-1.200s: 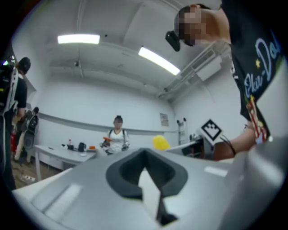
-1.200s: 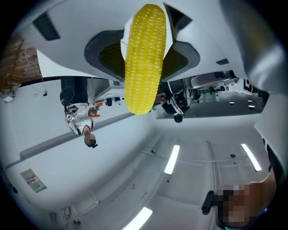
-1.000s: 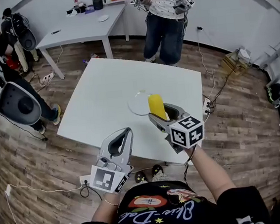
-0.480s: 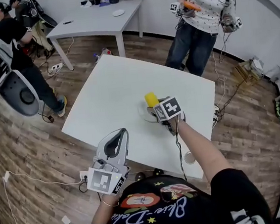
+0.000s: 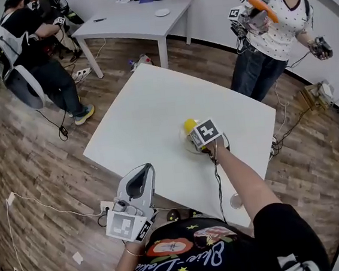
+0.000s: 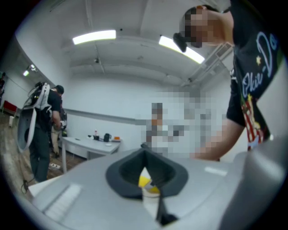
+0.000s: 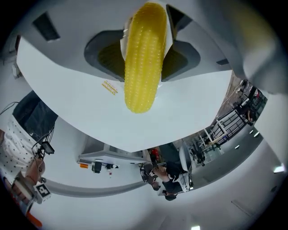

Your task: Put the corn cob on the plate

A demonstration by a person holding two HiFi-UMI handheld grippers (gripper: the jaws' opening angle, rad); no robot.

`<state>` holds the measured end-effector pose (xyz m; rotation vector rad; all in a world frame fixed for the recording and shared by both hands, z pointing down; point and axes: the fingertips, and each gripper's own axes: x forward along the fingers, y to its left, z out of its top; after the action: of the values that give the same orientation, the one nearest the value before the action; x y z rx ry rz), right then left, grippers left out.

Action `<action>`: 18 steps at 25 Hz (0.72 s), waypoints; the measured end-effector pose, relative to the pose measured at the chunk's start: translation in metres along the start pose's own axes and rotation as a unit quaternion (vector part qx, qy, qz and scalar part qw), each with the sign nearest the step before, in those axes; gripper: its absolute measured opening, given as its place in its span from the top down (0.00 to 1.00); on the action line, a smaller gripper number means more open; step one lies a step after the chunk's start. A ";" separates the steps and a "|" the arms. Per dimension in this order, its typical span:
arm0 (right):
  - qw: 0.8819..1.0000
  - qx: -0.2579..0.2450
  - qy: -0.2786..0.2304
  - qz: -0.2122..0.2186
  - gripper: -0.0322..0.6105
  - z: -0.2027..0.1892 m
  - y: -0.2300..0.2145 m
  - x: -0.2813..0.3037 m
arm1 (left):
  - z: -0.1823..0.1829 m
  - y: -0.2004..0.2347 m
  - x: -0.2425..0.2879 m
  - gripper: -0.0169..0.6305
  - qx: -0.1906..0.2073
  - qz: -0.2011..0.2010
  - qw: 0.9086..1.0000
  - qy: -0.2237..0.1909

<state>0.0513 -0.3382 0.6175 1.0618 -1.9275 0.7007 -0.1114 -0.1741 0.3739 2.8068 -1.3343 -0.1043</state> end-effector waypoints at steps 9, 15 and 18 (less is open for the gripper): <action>0.999 -0.011 -0.025 0.022 0.57 0.002 0.007 0.008 | -0.003 0.004 -0.005 0.99 -0.006 0.012 1.000 0.006; 0.994 -0.010 -0.107 0.007 0.56 0.029 0.007 -0.027 | -0.001 0.007 -0.008 0.99 -0.003 0.011 1.000 0.001; 0.978 0.038 -0.203 0.012 0.56 0.041 0.008 -0.074 | -0.001 0.002 -0.001 0.99 0.001 -0.003 1.000 -0.001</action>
<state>0.0527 -0.3346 0.5328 1.3113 -2.2764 0.6086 -0.1130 -0.1746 0.3745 2.8132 -1.3259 -0.1050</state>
